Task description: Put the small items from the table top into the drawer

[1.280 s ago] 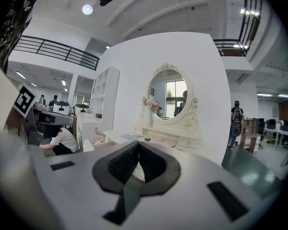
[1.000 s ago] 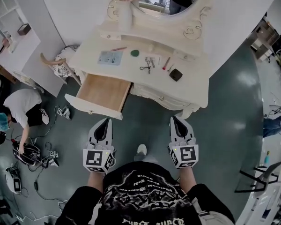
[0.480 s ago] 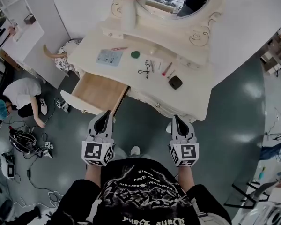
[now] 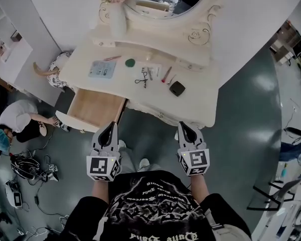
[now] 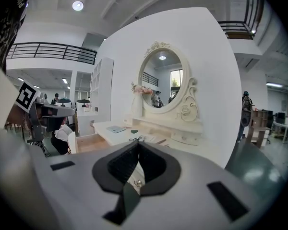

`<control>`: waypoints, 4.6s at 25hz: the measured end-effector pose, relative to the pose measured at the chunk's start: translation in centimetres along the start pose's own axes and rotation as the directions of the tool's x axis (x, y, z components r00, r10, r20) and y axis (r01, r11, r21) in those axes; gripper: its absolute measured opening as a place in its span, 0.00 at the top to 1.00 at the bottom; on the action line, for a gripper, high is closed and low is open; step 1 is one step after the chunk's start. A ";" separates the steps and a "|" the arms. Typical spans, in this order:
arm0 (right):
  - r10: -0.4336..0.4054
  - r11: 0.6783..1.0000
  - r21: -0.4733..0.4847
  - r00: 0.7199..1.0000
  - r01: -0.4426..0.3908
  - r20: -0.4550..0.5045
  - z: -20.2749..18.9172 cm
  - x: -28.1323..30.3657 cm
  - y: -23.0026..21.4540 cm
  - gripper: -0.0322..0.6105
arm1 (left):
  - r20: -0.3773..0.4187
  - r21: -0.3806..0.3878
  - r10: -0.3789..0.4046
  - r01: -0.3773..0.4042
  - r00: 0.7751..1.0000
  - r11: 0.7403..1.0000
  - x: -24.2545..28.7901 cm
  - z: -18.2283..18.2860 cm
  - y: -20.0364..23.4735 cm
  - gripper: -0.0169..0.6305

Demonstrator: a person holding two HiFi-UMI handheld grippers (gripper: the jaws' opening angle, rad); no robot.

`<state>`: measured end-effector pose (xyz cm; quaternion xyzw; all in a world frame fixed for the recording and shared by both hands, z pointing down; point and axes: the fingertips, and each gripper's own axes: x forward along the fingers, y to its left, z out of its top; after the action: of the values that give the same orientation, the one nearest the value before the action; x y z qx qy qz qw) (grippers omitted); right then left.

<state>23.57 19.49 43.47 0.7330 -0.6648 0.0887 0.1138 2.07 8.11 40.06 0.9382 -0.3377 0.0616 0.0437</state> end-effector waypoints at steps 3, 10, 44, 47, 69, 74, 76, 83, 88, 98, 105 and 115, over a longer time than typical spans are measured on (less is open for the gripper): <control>-0.017 1.000 0.010 1.000 0.017 -0.004 0.0 0.8 -0.3 0.93 | -0.004 0.000 -0.016 0.016 1.000 1.000 0.9 -0.3 0.6 0.95; -0.059 0.998 0.023 0.997 0.060 -0.042 0.2 3.2 0.0 0.93 | -0.027 -0.015 -0.051 0.051 0.998 0.999 3.6 -0.6 3.7 0.95; -0.336 0.915 0.159 0.920 0.370 -0.205 0.6 14.3 -2.9 0.58 | -0.122 -0.031 -0.277 0.275 0.953 0.961 13.2 -1.0 13.6 0.95; -0.318 0.914 0.187 0.921 0.361 -0.225 -0.8 14.7 -3.9 0.52 | -0.131 -0.032 -0.247 0.245 0.960 0.969 13.5 -0.9 14.2 0.95; -0.263 0.902 0.240 0.897 0.359 -0.356 -6.0 18.9 -10.5 0.36 | -0.191 0.000 -0.105 0.107 0.976 0.994 14.8 -1.5 14.8 0.95; -0.236 0.902 0.251 0.888 0.352 -0.395 -7.4 19.9 -11.2 0.34 | -0.202 0.000 -0.081 0.083 0.976 0.997 15.3 -1.6 14.8 0.95; -0.230 0.902 0.248 0.881 0.352 -0.414 -7.9 20.1 -11.4 0.33 | -0.205 -0.003 -0.068 0.069 0.976 0.998 15.4 -1.6 15.0 0.95; -0.217 0.906 0.241 0.870 0.349 -0.443 -8.8 20.8 -11.7 0.33 | -0.212 -0.005 -0.051 0.051 0.976 0.999 16.1 -1.6 15.1 0.95; -0.214 0.913 0.211 0.849 0.350 -0.483 -9.6 21.2 -12.0 0.32 | -0.224 -0.005 -0.048 0.048 0.973 0.999 16.5 -1.9 15.0 0.95; -0.191 0.920 0.200 0.832 0.337 -0.521 -10.0 21.4 -12.4 0.33 | -0.233 -0.012 -0.039 0.037 0.972 0.999 17.1 -2.2 15.1 0.95; -0.204 0.925 0.183 0.841 0.334 -0.501 -9.9 21.1 -12.5 0.35 | -0.233 -0.009 -0.038 0.037 0.972 0.999 17.1 -2.1 14.9 0.95; -0.241 0.926 0.177 0.882 0.334 -0.405 -8.3 20.6 -12.5 0.37 | -0.233 -0.011 -0.007 0.004 0.972 1.000 16.0 -1.8 15.4 0.95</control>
<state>38.24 3.31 56.63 0.8016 -0.4975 0.2899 0.1608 4.33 -13.56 44.81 0.9252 -0.3278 0.1695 0.0883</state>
